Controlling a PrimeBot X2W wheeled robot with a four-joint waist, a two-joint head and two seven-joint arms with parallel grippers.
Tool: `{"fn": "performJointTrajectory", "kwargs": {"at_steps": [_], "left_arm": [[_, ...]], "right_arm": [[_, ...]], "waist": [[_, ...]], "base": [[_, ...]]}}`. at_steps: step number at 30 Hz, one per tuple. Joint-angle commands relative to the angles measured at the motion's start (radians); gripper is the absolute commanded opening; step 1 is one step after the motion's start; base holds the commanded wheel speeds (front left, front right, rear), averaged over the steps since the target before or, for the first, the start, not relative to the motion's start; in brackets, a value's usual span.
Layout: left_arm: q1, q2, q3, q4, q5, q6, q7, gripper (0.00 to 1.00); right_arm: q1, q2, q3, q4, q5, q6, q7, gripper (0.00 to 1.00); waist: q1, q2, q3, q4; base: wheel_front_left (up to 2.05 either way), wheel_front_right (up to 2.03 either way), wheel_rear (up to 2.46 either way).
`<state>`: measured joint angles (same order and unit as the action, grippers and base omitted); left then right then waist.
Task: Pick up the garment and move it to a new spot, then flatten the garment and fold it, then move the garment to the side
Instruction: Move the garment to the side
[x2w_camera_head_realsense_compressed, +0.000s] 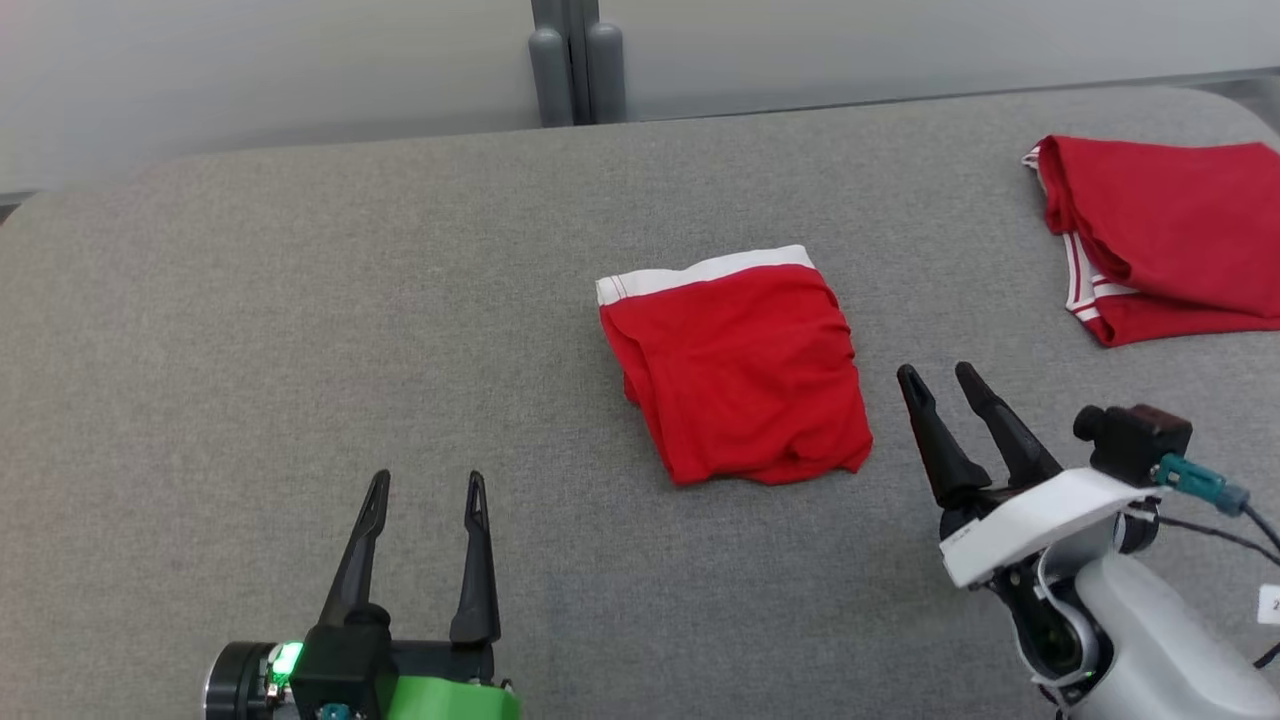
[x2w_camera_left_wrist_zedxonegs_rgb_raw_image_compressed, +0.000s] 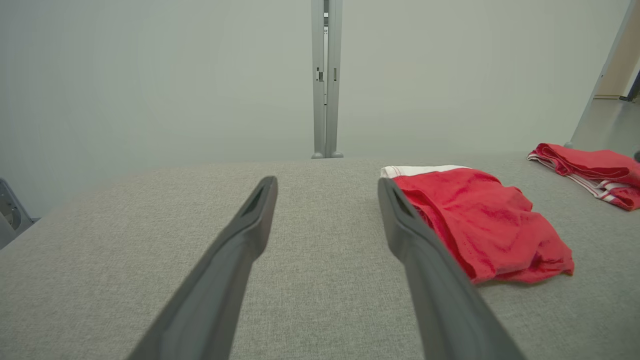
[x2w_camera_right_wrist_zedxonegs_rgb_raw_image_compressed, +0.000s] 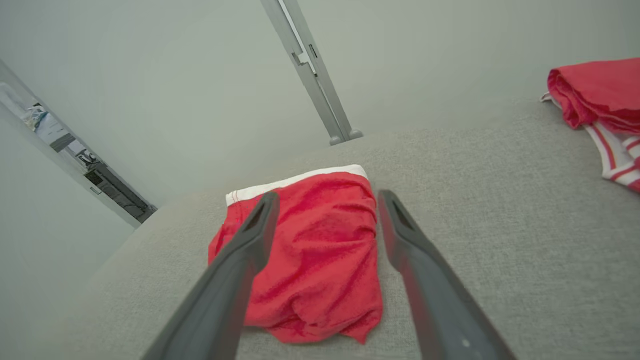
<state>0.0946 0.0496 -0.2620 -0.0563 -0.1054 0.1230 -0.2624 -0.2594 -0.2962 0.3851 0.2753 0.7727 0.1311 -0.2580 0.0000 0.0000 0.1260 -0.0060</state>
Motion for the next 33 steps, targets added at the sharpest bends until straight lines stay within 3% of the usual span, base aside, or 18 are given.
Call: {"fn": "performJointTrajectory", "kwargs": {"at_steps": [1,7,11,18,29,30,31,32,33], "left_arm": [[-0.026,0.002,-0.001,0.0,0.007,-0.003,-0.003,1.0],[-0.067,0.002,-0.03,-0.004,0.014,0.0,-0.003,1.0],[-0.084,0.002,-0.053,-0.003,0.014,0.008,-0.003,1.0],[-0.109,0.002,-0.081,-0.009,0.006,0.017,-0.003,1.0],[-0.139,0.002,-0.099,-0.015,0.001,0.018,-0.003,1.0],[-0.142,0.002,-0.1,-0.016,-0.001,0.018,-0.003,1.0],[-0.143,0.002,-0.102,-0.016,-0.001,0.017,-0.003,1.0],[-0.146,0.002,-0.103,-0.016,-0.002,0.017,-0.003,1.0],[-0.15,0.002,-0.103,-0.016,-0.001,0.018,-0.003,1.0]], "right_arm": [[-0.046,-0.038,0.035,0.017,0.087,-0.001,0.028,1.0],[-0.164,-0.183,0.146,0.022,0.472,-0.001,0.23,1.0],[-0.194,-0.253,0.161,0.009,0.636,-0.001,0.332,1.0],[-0.232,-0.324,0.173,0.042,0.687,-0.001,0.351,1.0],[-0.293,-0.331,0.243,0.104,0.701,-0.001,0.338,0.96],[-0.299,-0.33,0.252,0.106,0.704,-0.001,0.342,0.85],[-0.304,-0.329,0.259,0.106,0.702,-0.001,0.342,0.48],[-0.311,-0.331,0.268,0.105,0.696,-0.001,0.337,0.3],[-0.318,-0.335,0.275,0.104,0.688,-0.001,0.33,0.0]], "waist": [[0.0,0.0,0.052,0.037],[0.0,0.0,0.112,0.079],[0.0,0.0,0.134,0.109],[0.0,0.0,0.166,0.146],[0.0,0.0,0.212,0.174],[0.0,0.0,0.216,0.175],[0.0,0.0,0.219,0.175],[0.0,0.0,0.223,0.175],[0.0,0.0,0.226,0.174]], "base": [[0.0,0.0,0.0],[0.0,0.0,0.0],[0.0,0.0,0.0],[0.0,0.0,0.0],[0.0,0.0,0.0],[0.0,0.0,0.0],[0.0,0.0,0.0],[0.0,0.0,0.0],[0.0,0.0,0.0]]}}
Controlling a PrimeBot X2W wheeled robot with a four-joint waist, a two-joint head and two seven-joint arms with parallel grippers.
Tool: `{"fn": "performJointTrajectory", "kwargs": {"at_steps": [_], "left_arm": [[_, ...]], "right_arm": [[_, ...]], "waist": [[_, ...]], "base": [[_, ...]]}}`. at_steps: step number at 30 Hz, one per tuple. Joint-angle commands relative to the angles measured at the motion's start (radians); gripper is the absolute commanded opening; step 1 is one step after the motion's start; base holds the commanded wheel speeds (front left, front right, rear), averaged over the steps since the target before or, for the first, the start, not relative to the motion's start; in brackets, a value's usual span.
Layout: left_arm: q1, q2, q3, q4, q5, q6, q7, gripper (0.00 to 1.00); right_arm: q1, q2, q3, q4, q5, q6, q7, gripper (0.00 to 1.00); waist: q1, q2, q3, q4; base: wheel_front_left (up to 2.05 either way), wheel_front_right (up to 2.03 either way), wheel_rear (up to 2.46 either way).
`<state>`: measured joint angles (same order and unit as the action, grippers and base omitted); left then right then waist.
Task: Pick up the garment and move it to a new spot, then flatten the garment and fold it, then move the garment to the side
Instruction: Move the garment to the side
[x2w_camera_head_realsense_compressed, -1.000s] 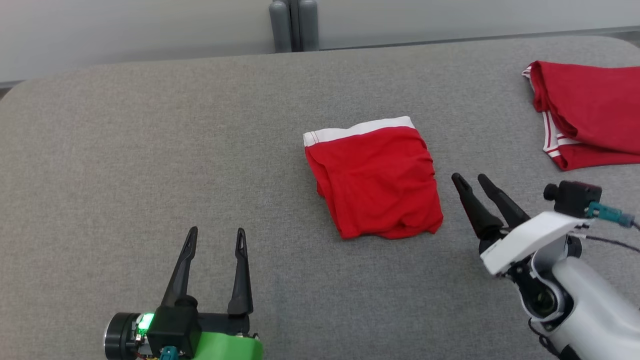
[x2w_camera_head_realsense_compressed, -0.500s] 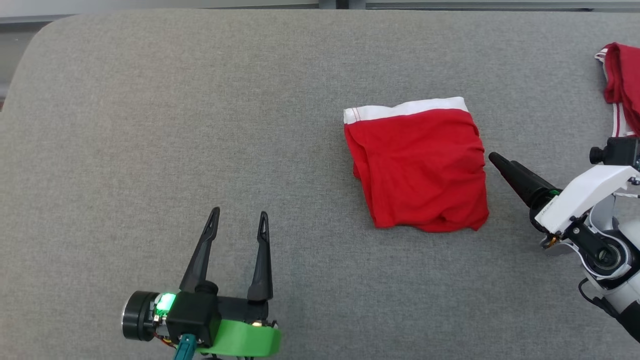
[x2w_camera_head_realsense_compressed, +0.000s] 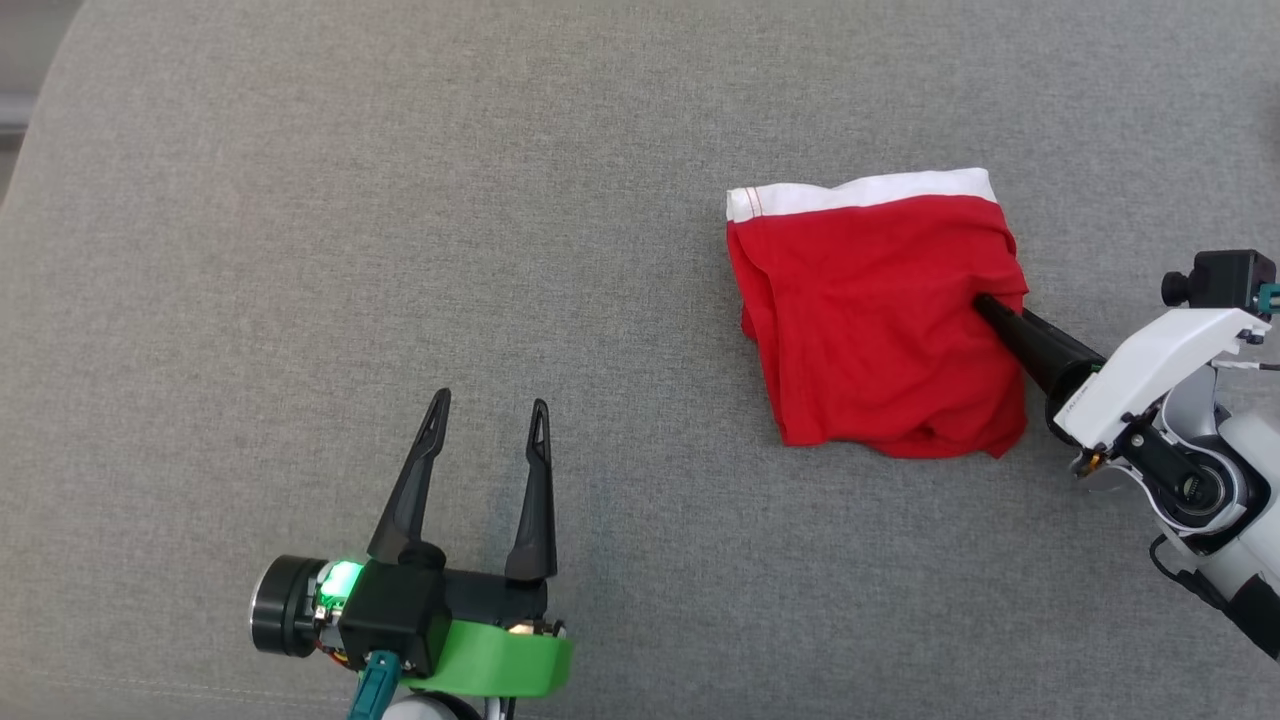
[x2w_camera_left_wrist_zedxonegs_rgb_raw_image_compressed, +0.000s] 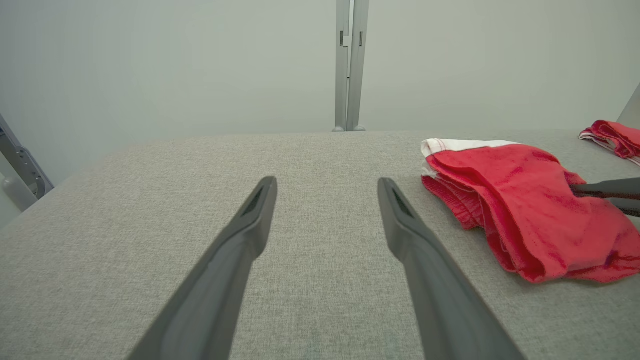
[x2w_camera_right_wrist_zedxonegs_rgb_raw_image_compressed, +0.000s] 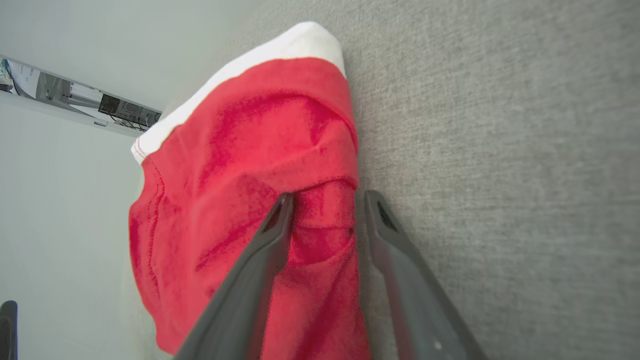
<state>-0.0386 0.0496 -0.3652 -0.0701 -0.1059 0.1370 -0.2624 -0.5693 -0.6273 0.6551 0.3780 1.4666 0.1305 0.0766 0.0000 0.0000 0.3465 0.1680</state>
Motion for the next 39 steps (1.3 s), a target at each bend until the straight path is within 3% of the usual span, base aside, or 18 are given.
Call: {"fn": "performJointTrajectory", "kwargs": {"at_steps": [1,10,23,39], "left_arm": [[-0.022,0.002,-0.001,-0.003,0.002,0.003,-0.003,1.0],[-0.058,0.002,-0.015,-0.014,0.027,-0.004,-0.003,1.0],[-0.136,0.003,-0.036,-0.003,0.06,-0.039,-0.003,1.0],[-0.21,0.01,-0.05,-0.006,0.109,-0.072,-0.003,1.0]], "right_arm": [[-0.017,-0.01,0.013,-0.005,-0.017,0.0,-0.015,0.0],[-0.125,-0.11,0.064,-0.039,-0.088,0.0,-0.136,0.0],[-0.259,-0.337,0.049,-0.011,-0.087,0.0,-0.256,0.0],[-0.348,-0.55,0.048,0.06,-0.107,0.0,-0.298,0.0]], "waist": [[0.0,0.0,0.01,-0.001],[0.0,0.0,0.055,-0.057],[0.0,0.0,0.136,-0.177],[0.0,0.0,0.259,-0.168]], "base": [[0.0,0.0,0.0],[0.0,0.0,0.0],[0.0,0.0,0.0],[0.0,0.0,0.0]]}}
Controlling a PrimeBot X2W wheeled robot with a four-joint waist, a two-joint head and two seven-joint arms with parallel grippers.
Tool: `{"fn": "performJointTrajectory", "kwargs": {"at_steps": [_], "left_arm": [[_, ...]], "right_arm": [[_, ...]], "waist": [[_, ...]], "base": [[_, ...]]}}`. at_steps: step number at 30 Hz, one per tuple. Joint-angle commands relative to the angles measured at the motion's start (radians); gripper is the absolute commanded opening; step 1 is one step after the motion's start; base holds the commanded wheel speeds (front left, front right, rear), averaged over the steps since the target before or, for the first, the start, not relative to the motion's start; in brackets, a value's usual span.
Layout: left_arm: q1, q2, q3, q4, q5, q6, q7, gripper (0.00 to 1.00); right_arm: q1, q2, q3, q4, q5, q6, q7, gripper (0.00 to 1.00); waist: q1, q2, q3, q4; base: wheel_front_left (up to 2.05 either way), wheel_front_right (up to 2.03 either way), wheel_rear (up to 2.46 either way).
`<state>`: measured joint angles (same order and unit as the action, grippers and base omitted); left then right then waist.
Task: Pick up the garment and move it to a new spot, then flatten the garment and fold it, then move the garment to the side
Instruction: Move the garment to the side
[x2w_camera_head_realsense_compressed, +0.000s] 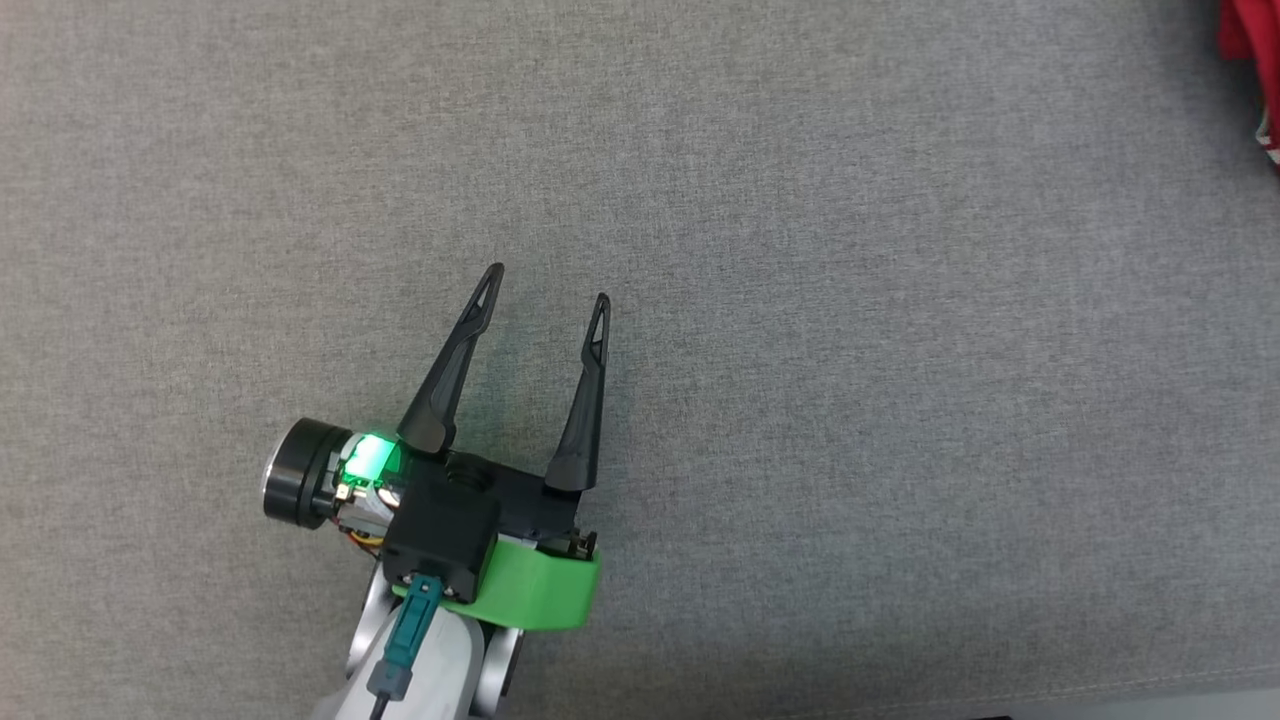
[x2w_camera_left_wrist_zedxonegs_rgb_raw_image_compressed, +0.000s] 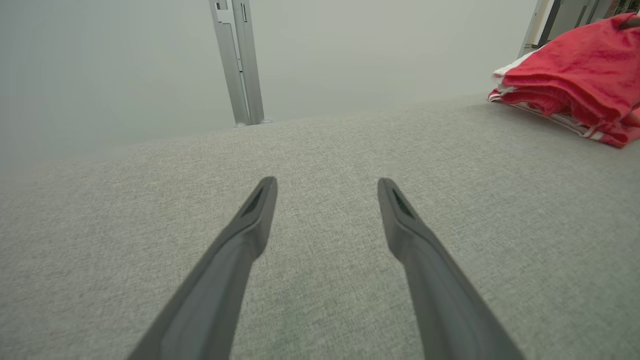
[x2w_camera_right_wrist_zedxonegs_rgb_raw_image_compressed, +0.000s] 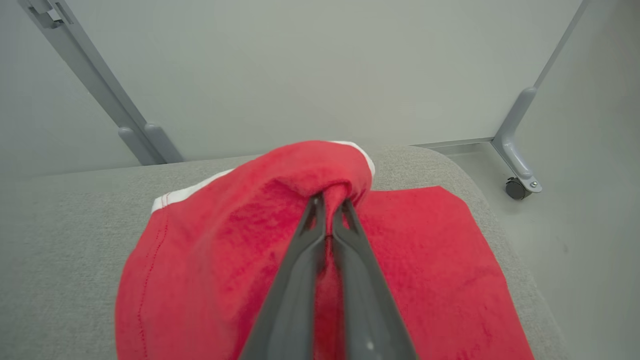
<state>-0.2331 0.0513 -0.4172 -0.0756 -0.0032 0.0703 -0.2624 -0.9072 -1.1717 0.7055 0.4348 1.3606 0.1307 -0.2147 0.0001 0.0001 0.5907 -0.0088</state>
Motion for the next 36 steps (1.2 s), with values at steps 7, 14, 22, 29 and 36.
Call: {"fn": "performJointTrajectory", "kwargs": {"at_steps": [7,14,22,29,36], "left_arm": [[-0.021,0.012,-0.002,0.004,0.003,-0.002,-0.003,1.0],[-0.015,0.011,-0.006,0.013,-0.005,0.0,-0.003,1.0],[0.047,0.007,0.028,0.034,-0.062,0.014,-0.003,1.0],[0.137,0.001,0.132,0.064,-0.144,0.022,-0.003,1.0],[0.197,0.001,0.175,0.058,-0.171,0.038,-0.003,1.0]], "right_arm": [[0.029,-0.053,0.004,0.051,0.02,-0.001,-0.02,0.0],[0.01,-0.019,0.027,0.22,-0.104,-0.001,-0.038,1.0],[-0.024,0.176,-0.085,0.246,-0.385,-0.001,-0.05,1.0],[0.264,0.515,-0.398,0.03,-0.759,-0.001,-0.051,1.0],[0.528,0.774,-0.546,-0.142,-1.004,-0.001,-0.051,1.0]], "waist": [[-0.0001,-0.0001,0.019,0.023],[-0.0001,-0.0001,-0.015,0.024],[-0.0001,-0.0001,-0.129,0.011],[-0.0001,-0.0001,-0.259,-0.013],[-0.0001,-0.0001,-0.367,-0.006]], "base": [[0.0,0.0,0.0],[0.0,0.0,0.0],[0.0,0.0,0.0],[0.0,0.0,0.0],[0.0,0.0,0.0]]}}
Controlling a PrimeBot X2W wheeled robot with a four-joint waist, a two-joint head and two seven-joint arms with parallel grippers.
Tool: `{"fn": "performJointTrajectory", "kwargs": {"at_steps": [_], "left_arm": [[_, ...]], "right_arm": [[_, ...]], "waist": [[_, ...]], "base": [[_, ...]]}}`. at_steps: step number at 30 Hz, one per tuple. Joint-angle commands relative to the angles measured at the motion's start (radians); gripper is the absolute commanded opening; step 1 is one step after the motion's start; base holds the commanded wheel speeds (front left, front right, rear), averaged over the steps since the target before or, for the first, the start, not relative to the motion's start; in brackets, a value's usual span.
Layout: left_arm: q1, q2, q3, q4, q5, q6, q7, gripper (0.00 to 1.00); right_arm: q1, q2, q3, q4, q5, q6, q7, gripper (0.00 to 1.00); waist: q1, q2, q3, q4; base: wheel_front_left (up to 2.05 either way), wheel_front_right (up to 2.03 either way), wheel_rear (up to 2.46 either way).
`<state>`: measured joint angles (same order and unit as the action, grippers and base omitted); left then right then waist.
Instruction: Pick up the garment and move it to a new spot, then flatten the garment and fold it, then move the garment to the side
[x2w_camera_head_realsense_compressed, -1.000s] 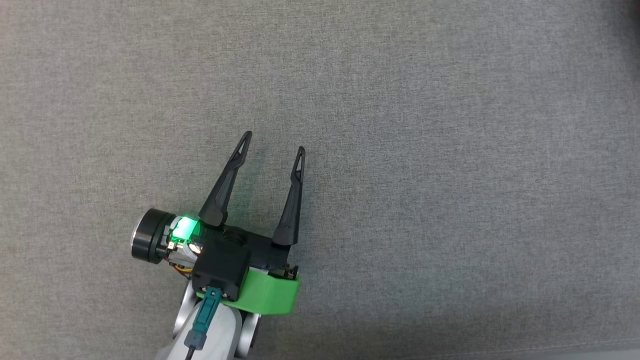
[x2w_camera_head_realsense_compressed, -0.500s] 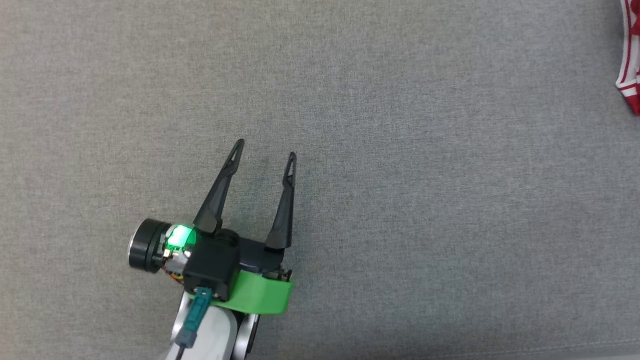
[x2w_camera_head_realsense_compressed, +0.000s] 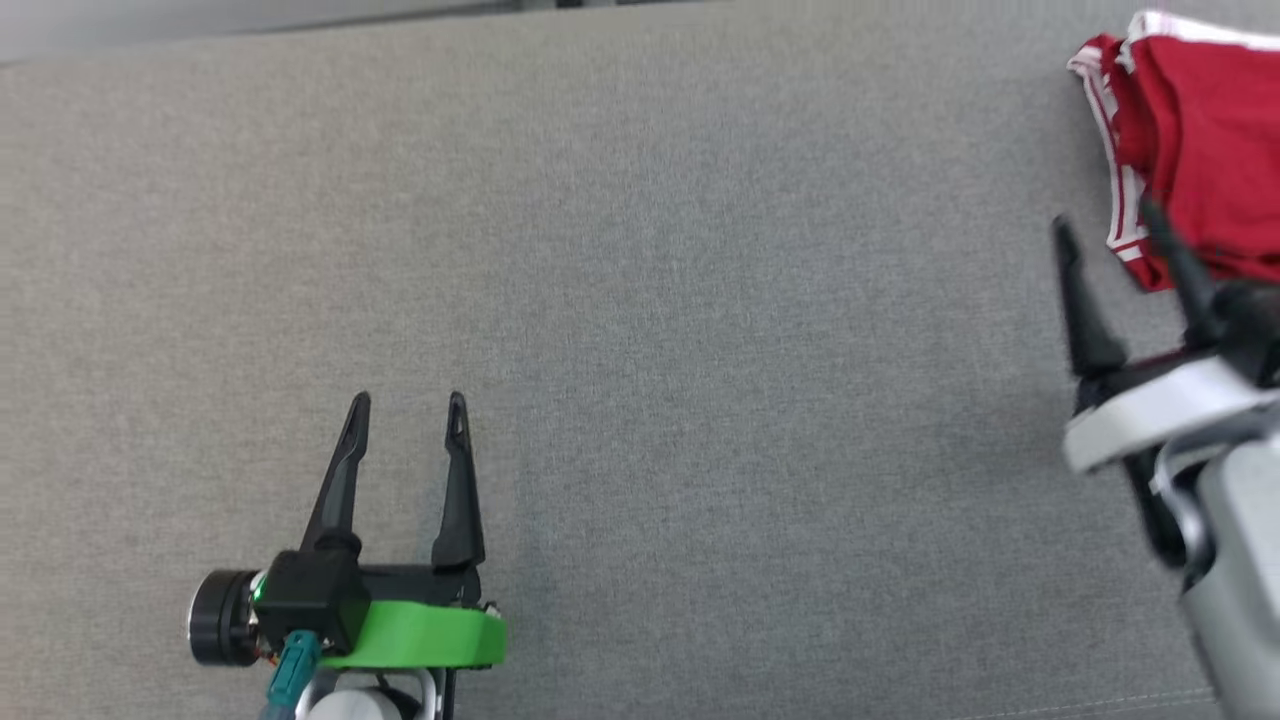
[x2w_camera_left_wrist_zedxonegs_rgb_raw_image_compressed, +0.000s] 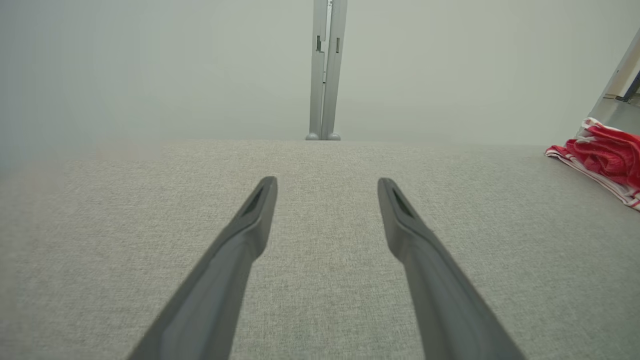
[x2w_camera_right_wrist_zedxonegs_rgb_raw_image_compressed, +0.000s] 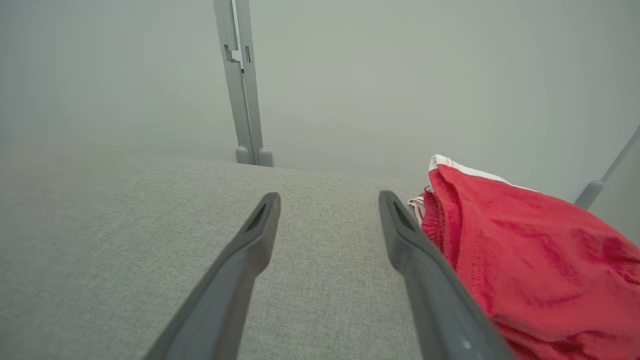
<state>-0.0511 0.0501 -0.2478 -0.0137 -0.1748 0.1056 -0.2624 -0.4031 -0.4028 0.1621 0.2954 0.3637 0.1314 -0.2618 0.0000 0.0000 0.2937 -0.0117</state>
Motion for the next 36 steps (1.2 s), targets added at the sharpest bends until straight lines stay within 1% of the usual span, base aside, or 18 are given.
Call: {"fn": "performJointTrajectory", "kwargs": {"at_steps": [1,5,7,13,16,19,23,31,36], "left_arm": [[0.024,0.002,0.011,-0.011,0.004,0.004,-0.003,1.0],[0.082,0.001,0.032,-0.014,0.02,-0.009,-0.003,1.0],[0.11,0.002,0.047,-0.006,0.013,-0.012,-0.003,1.0],[0.18,0.002,0.07,0.006,0.006,-0.026,-0.003,1.0],[0.203,0.002,0.074,0.001,0.02,-0.038,-0.003,1.0],[0.219,0.002,0.075,-0.006,0.032,-0.043,-0.003,1.0],[0.233,0.002,0.068,-0.014,0.028,-0.033,-0.003,1.0],[0.241,0.002,0.064,-0.008,0.022,-0.03,-0.003,1.0],[0.244,0.002,0.066,-0.004,0.012,-0.036,-0.003,1.0]], "right_arm": [[0.062,0.038,-0.024,-0.023,-0.033,-0.002,-0.004,1.0],[0.189,0.148,-0.076,-0.101,-0.098,-0.002,-0.004,1.0],[0.253,0.187,-0.078,-0.143,-0.132,-0.001,-0.004,1.0],[0.4,0.262,-0.099,-0.264,-0.206,-0.002,-0.004,1.0],[0.448,0.276,-0.08,-0.292,-0.217,-0.002,-0.004,1.0],[0.466,0.27,-0.048,-0.28,-0.22,-0.002,-0.004,1.0],[0.478,0.264,-0.022,-0.254,-0.208,-0.002,-0.004,1.0],[0.49,0.265,-0.016,-0.236,-0.208,-0.002,-0.004,1.0],[0.498,0.269,-0.018,-0.23,-0.205,-0.002,-0.004,1.0]], "waist": [[0.0,0.0,-0.086,-0.002],[0.0,0.0,-0.146,0.002],[0.0,0.0,-0.172,0.003],[0.0,0.0,-0.25,-0.002],[0.0,0.0,-0.272,-0.013],[0.0,0.0,-0.287,-0.026],[0.0,0.0,-0.304,-0.03],[0.0,0.0,-0.327,-0.016],[0.0,0.0,-0.331,-0.009]], "base": [[0.0,0.0,0.0],[0.0,0.0,0.0],[0.0,0.0,0.0],[0.0,0.0,0.0],[0.0,0.0,0.0],[0.0,0.0,0.0],[0.0,0.0,0.0],[0.0,0.0,0.0],[0.0,0.0,0.0]]}}
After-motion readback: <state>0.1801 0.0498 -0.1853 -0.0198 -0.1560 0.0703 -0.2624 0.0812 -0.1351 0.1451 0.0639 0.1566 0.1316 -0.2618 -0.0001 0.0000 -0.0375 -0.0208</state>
